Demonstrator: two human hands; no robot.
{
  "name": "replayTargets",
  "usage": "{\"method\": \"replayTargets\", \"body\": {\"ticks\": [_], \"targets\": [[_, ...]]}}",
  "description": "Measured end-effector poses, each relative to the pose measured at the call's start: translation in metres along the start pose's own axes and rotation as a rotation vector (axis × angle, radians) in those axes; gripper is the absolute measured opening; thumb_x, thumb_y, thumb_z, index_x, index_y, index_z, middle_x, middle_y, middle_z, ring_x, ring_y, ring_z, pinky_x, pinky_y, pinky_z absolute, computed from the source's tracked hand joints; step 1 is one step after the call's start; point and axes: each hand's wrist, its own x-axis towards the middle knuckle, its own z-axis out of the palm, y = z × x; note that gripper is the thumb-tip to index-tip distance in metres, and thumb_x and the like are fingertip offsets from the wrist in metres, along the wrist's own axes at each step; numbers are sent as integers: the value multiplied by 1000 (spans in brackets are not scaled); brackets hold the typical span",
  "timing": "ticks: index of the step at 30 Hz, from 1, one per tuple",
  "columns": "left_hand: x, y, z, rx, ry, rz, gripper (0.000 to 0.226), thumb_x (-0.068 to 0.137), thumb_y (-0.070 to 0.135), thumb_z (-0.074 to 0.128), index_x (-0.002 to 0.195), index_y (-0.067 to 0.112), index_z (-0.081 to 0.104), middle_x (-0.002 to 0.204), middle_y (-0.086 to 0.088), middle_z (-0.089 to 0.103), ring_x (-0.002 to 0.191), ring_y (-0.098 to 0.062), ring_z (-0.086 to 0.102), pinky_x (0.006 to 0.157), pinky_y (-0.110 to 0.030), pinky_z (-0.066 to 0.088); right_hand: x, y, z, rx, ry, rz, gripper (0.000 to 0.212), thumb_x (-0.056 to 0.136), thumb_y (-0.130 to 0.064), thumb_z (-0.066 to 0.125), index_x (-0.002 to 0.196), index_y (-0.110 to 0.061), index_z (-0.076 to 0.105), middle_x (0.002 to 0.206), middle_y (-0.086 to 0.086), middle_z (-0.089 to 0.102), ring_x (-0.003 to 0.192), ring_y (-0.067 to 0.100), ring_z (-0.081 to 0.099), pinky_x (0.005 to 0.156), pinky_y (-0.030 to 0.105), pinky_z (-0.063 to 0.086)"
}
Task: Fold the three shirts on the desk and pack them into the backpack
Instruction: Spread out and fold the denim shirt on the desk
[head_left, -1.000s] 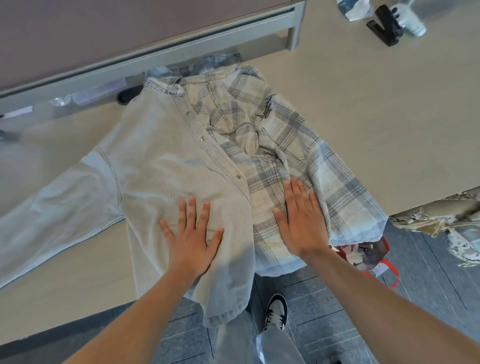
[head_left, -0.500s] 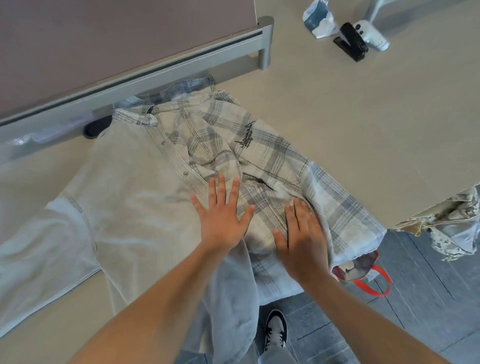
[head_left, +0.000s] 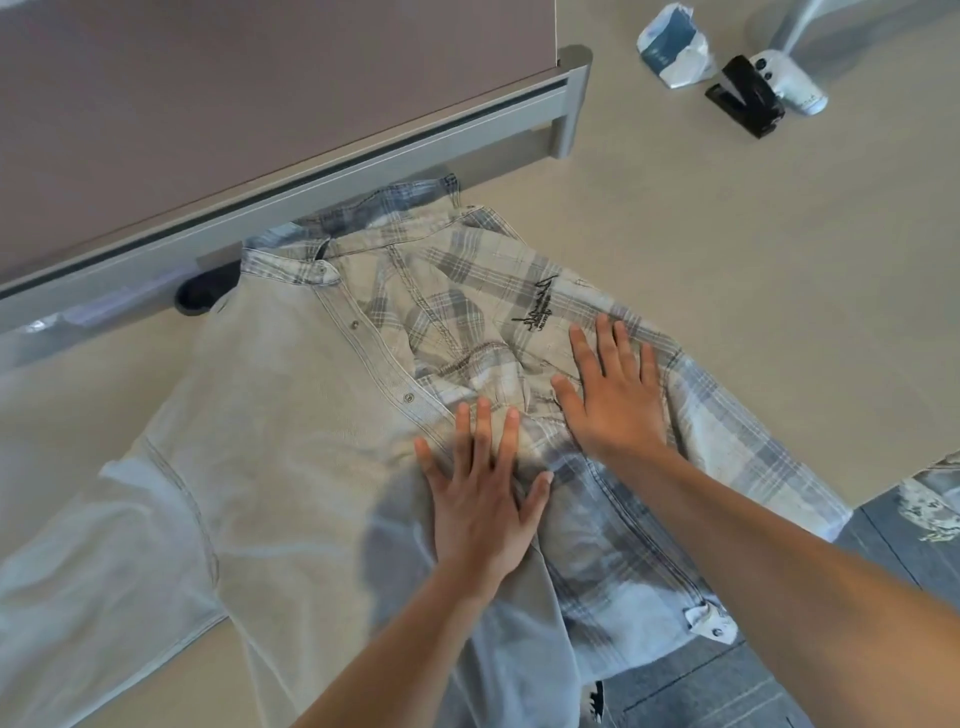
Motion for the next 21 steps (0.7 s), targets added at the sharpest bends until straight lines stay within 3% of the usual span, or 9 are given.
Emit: {"method": "replayTargets", "body": {"ticks": [8, 13, 15, 18, 21], "targets": [[2, -1, 1, 11, 16, -30, 80, 102, 72, 18, 166, 26, 3, 174, -8, -9, 160, -27, -11, 121, -71, 5, 27, 23, -10, 35, 79, 111, 80, 101, -73, 4, 166, -30, -12, 174, 6, -18, 160, 23, -20, 129, 55, -5], [5, 3, -5, -22, 6, -54, 80, 102, 73, 17, 167, 27, 7, 174, -6, -6, 160, -25, -10, 122, -70, 5, 35, 23, -12, 14, 14, 126, 82, 99, -75, 4, 164, -31, -17, 172, 5, -23, 159, 24, -21, 129, 54, -6], [15, 11, -19, -64, 70, -66, 77, 104, 70, 17, 166, 25, 15, 174, -9, 7, 161, -26, 0, 123, -68, 8, 34, 25, -17, 71, 37, 94, 82, 102, -71, 21, 167, -27, -1, 175, 9, -8, 162, 29, -5, 130, 52, 0], [51, 33, -45, -116, 188, -58, 69, 108, 60, 22, 165, 21, 23, 171, -11, 19, 160, -27, 10, 124, -64, 11, 39, 36, -36, 266, 262, 16, 62, 99, -44, 55, 153, -14, 44, 161, 13, 38, 147, 33, 37, 124, 49, 28], [106, 51, -73, -151, 164, -81, 65, 108, 58, 24, 164, 23, 22, 173, -10, 10, 161, -26, 4, 127, -59, 8, 59, 53, -54, 269, 301, -31, 58, 98, -39, 58, 151, -16, 49, 160, 13, 39, 148, 32, 35, 123, 51, 28]]}}
